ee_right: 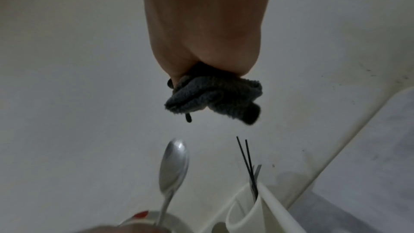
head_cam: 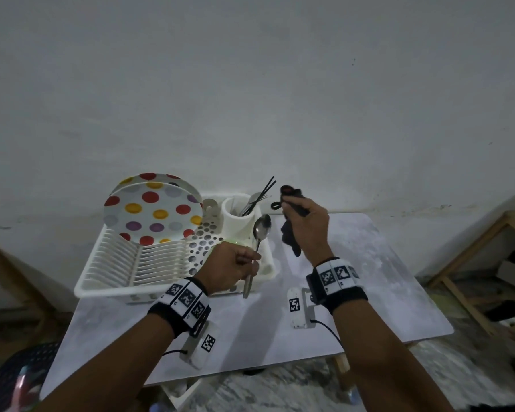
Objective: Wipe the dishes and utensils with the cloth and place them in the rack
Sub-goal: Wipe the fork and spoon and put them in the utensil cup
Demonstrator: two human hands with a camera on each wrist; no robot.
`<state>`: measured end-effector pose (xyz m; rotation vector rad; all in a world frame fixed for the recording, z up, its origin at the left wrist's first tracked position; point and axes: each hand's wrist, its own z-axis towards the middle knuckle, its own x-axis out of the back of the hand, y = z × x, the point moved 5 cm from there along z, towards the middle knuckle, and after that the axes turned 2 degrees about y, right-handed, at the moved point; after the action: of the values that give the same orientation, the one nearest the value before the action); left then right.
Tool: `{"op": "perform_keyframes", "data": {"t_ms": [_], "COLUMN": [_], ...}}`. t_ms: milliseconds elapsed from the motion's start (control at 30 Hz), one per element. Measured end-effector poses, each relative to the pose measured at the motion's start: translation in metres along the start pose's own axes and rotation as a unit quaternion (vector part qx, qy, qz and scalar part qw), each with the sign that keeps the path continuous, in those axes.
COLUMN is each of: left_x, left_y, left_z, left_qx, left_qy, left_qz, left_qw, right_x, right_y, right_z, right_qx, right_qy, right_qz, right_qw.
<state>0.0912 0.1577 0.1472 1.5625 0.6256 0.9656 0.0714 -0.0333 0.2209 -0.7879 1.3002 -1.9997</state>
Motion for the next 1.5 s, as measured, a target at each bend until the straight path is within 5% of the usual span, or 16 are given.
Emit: {"op": "perform_keyframes", "data": {"t_ms": [167, 267, 400, 633, 800, 967, 1167, 1333, 1500], "left_x": [0.027, 0.045, 0.065, 0.065, 0.052, 0.044, 0.044, 0.039, 0.019], "left_y": [0.005, 0.015, 0.014, -0.032, -0.06, -0.083, -0.079, -0.051, -0.035], "left_z": [0.05, 0.098, 0.165, 0.243, 0.263, 0.267, 0.26, 0.231, 0.136], "left_qx": [-0.024, -0.069, -0.038, 0.008, 0.007, 0.077, 0.119, 0.069, 0.013], "left_qy": [0.073, 0.146, 0.22, 0.248, 0.246, 0.171, 0.161, 0.169, 0.091], "left_qz": [0.019, 0.02, 0.023, 0.085, 0.19, 0.224, 0.198, 0.117, 0.023], "left_qw": [0.997, 0.987, 0.975, 0.965, 0.95, 0.956, 0.959, 0.976, 0.995], "right_x": [0.018, 0.025, 0.038, 0.058, 0.056, 0.055, 0.045, 0.036, 0.027], "right_y": [0.013, 0.04, 0.09, 0.157, 0.189, 0.206, 0.201, 0.185, 0.169], "right_z": [0.022, 0.029, 0.038, 0.046, 0.059, 0.064, 0.067, 0.06, 0.039], "right_qx": [-0.098, -0.121, -0.161, -0.237, -0.277, -0.359, -0.347, -0.339, -0.32], "right_qy": [-0.071, -0.109, -0.14, -0.226, -0.2, -0.151, -0.149, -0.172, -0.192], "right_qz": [0.114, 0.09, 0.045, 0.013, 0.024, 0.088, 0.108, 0.09, 0.045], "right_qw": [0.986, 0.982, 0.976, 0.945, 0.94, 0.917, 0.919, 0.921, 0.927]}}
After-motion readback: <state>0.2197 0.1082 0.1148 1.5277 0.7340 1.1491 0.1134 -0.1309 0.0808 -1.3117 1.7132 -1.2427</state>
